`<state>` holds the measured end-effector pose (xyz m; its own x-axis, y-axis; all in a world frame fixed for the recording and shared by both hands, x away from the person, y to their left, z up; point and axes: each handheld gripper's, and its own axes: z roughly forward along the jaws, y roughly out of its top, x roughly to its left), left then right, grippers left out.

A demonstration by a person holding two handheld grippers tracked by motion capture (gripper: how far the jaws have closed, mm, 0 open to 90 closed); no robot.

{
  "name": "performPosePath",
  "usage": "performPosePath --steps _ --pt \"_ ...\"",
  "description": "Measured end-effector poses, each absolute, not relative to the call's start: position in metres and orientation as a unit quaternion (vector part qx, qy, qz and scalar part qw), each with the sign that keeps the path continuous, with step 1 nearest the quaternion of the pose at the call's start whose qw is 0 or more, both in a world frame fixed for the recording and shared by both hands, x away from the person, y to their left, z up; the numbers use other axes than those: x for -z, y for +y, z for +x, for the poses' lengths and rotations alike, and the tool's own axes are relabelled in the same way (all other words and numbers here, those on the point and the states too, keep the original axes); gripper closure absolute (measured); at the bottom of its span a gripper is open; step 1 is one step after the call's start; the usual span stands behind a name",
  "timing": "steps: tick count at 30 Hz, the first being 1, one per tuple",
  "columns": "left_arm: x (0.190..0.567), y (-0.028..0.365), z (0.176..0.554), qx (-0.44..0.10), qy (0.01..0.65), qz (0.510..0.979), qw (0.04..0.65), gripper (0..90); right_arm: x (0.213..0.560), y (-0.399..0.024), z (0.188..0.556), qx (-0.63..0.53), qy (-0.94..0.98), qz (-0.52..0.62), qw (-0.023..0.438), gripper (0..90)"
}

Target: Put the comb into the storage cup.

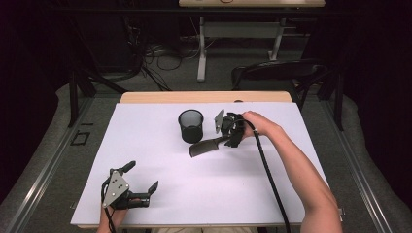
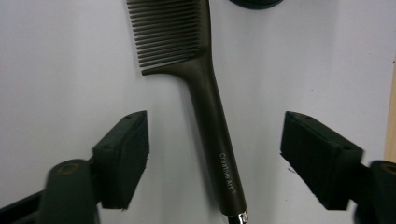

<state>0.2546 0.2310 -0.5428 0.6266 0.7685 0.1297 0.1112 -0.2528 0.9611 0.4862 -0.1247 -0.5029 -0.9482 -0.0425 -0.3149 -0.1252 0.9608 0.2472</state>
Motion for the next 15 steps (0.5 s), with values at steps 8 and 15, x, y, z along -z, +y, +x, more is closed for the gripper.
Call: performPosePath --steps 8,15 --pt "0.543 0.23 0.255 -0.309 0.3 0.73 0.53 0.1 0.51 -0.113 0.489 -0.083 0.981 -0.083 0.153 42.4" --pt "0.543 0.232 0.255 -0.311 0.301 0.731 0.528 0.1 0.517 -0.102 0.49 -0.055 0.981 -0.114 0.144 56.2"
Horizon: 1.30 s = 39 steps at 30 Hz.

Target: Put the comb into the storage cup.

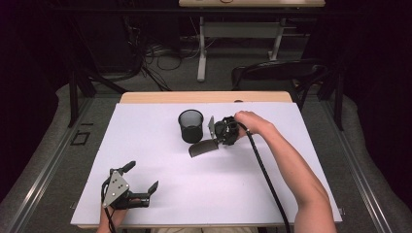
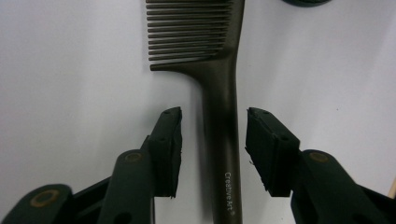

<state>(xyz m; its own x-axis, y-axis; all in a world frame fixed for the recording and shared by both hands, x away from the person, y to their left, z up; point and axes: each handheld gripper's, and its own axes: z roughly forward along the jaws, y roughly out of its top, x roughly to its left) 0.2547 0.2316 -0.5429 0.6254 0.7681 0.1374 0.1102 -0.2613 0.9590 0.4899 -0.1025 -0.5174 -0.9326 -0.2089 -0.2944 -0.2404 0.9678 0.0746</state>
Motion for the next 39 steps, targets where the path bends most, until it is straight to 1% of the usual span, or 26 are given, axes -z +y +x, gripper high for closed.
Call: performPosePath --steps 4,6,12,14,23,39 --pt "0.543 0.232 0.254 -0.311 0.301 0.73 0.528 0.1 0.521 -0.099 0.492 -0.043 0.982 -0.124 0.138 62.5" --pt "0.543 0.232 0.254 -0.311 0.301 0.73 0.529 0.1 0.523 -0.098 0.493 -0.039 0.981 -0.129 0.14 63.7" --pt "0.543 0.232 0.254 -0.31 0.302 0.73 0.529 0.1 0.529 -0.096 0.495 -0.031 0.98 -0.137 0.142 71.5" --pt "0.543 0.232 0.254 -0.31 0.302 0.73 0.529 0.1 0.529 -0.097 0.496 -0.035 0.979 -0.139 0.142 72.6" --pt "0.542 0.233 0.253 -0.312 0.302 0.728 0.531 0.1 0.518 -0.101 0.491 -0.056 0.977 -0.141 0.153 73.0" --pt "0.541 0.232 0.253 -0.316 0.3 0.729 0.529 0.1 0.504 -0.117 0.467 -0.089 0.973 -0.138 0.162 73.0"
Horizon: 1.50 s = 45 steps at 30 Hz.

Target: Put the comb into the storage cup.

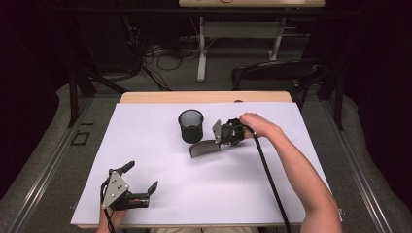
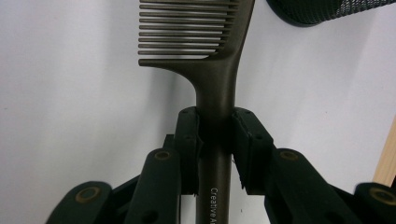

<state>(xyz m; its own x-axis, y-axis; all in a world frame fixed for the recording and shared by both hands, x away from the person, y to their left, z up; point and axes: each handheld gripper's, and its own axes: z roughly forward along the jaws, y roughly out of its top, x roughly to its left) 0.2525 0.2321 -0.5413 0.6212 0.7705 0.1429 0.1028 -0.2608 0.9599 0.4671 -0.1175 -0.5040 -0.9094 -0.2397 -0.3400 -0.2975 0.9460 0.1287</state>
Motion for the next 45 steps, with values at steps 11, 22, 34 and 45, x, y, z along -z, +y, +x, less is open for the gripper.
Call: performPosePath --steps 11,22,34,45 --pt "0.541 0.232 0.251 -0.318 0.302 0.727 0.529 0.1 0.494 -0.136 0.453 -0.132 0.969 -0.124 0.167 73.0" --pt "0.541 0.231 0.251 -0.319 0.301 0.727 0.529 0.1 0.49 -0.149 0.442 -0.174 0.965 -0.106 0.166 73.0" --pt "0.541 0.23 0.252 -0.317 0.3 0.728 0.528 0.1 0.493 -0.159 0.437 -0.212 0.96 -0.082 0.165 73.0" --pt "0.541 0.232 0.25 -0.318 0.301 0.727 0.529 0.1 0.492 -0.168 0.434 -0.267 0.947 -0.051 0.169 73.0"
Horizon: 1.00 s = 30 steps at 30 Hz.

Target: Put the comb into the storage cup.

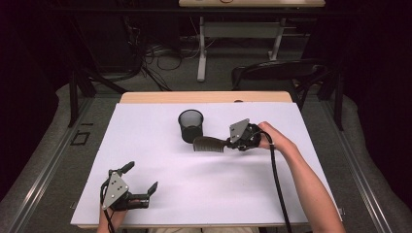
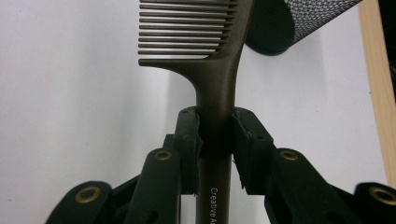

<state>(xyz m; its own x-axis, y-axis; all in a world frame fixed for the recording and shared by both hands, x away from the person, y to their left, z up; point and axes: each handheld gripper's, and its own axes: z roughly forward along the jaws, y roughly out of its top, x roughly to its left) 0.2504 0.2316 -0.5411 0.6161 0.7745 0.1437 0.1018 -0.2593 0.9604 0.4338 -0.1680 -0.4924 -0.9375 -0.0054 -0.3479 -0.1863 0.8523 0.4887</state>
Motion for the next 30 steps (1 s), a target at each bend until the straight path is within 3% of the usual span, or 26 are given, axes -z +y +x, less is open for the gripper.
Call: performPosePath --steps 30 --pt "0.541 0.23 0.252 -0.319 0.295 0.73 0.527 0.1 0.504 -0.18 0.42 -0.368 0.912 0.06 0.172 73.0"
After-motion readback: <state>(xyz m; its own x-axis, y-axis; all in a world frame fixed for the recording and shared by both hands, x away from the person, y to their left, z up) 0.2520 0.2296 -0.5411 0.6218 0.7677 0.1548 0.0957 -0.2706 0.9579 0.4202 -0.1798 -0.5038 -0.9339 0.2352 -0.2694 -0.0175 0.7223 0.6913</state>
